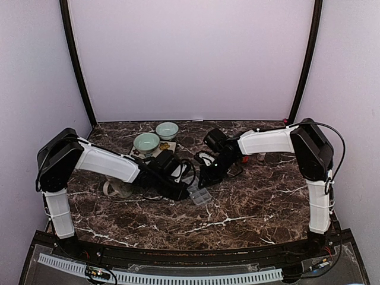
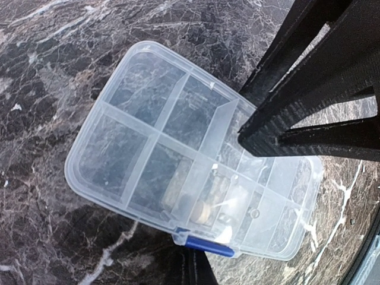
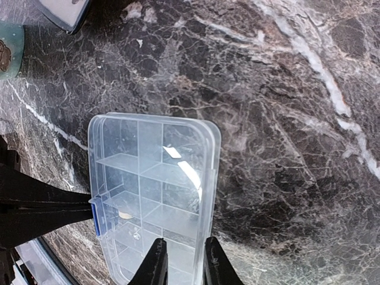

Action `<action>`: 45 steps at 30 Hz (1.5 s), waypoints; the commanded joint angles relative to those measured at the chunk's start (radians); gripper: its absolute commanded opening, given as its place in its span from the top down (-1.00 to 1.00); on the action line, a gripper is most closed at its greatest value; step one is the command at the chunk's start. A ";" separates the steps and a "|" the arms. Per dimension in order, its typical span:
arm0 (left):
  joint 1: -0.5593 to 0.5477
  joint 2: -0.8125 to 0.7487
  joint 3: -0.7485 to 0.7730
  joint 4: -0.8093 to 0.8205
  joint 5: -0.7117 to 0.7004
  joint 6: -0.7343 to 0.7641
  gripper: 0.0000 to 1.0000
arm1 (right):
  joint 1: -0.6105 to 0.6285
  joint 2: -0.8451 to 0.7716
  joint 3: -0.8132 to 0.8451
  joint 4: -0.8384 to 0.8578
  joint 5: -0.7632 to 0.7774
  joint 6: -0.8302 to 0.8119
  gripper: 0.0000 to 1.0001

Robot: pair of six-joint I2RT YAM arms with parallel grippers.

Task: Sort the pills into containers
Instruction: Pick up the pill container from the center of the board.

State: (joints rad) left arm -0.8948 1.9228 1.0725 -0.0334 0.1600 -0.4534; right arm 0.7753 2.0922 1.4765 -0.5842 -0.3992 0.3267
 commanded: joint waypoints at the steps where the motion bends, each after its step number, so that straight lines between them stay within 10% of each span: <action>1: -0.029 0.158 0.049 0.140 -0.063 0.003 1.00 | 0.120 0.092 -0.041 -0.043 -0.183 0.006 0.63; 11: -0.026 0.126 0.034 0.091 -0.114 -0.002 1.00 | 0.106 0.063 -0.094 -0.004 -0.129 0.030 0.20; 45: -0.024 -0.141 -0.177 0.064 -0.204 -0.069 0.84 | 0.085 0.000 -0.020 -0.042 0.107 0.008 -0.34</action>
State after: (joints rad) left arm -0.9249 1.8256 0.9321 0.0734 -0.0257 -0.5106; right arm 0.8459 2.0708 1.4502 -0.5369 -0.3355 0.3336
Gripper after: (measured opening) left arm 0.080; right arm 0.649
